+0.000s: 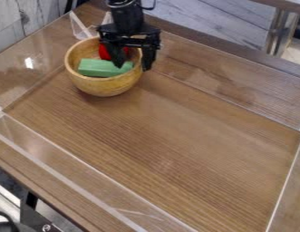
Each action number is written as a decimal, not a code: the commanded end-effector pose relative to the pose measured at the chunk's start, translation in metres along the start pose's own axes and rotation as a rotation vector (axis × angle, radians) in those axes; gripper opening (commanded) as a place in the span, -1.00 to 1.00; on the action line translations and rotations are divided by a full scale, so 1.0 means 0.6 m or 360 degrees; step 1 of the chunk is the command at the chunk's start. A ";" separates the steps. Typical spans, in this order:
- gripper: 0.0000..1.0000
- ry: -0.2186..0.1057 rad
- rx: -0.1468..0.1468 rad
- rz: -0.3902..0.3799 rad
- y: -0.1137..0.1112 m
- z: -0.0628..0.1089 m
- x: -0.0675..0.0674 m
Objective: Move the red fruit to the right
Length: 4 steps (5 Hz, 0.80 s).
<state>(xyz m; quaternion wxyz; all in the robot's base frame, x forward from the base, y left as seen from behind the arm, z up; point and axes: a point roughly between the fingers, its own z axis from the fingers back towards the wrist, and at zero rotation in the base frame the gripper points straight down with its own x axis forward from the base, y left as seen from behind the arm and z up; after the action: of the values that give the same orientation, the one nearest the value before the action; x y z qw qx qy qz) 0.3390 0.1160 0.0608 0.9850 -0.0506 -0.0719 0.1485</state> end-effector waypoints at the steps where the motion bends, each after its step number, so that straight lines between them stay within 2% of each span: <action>1: -1.00 -0.0084 0.0018 -0.0061 0.016 0.026 0.040; 2: -1.00 -0.0074 0.0015 -0.0109 0.023 0.023 0.035; 3: -1.00 -0.0072 -0.0003 -0.0154 0.023 0.032 0.029; 4: -1.00 -0.0127 -0.0045 -0.0210 0.024 0.052 0.022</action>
<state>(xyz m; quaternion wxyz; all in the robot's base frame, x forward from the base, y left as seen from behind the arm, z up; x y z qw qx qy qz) 0.3386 0.1303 0.0640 0.9914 -0.0675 -0.0775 0.0812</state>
